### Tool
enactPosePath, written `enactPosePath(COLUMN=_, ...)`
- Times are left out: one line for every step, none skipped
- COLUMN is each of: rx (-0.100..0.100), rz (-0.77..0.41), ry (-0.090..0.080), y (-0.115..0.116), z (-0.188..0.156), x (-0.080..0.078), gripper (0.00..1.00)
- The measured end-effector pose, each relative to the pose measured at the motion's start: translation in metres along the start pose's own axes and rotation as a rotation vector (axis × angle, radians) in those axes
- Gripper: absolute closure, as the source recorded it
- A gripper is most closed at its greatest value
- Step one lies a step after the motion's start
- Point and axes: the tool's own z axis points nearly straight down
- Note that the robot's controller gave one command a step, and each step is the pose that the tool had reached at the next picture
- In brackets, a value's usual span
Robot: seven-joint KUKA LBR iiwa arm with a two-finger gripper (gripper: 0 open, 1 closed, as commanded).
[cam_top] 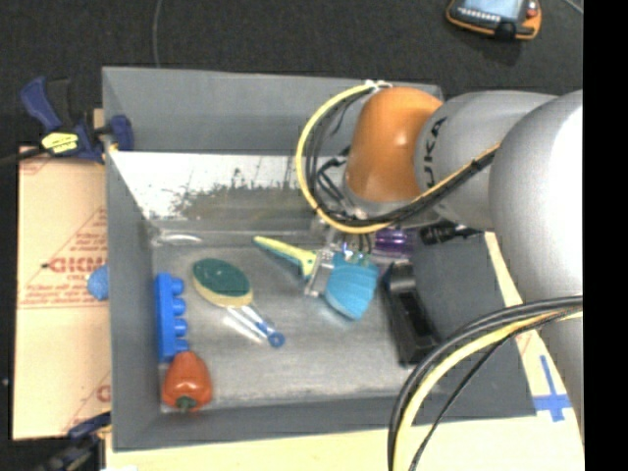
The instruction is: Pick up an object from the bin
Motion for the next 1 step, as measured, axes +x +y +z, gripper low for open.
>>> enactPosePath(rx=0.000, rz=-0.254, ry=-0.006, y=-0.0023, z=0.0290, x=-0.0205, gripper=0.00)
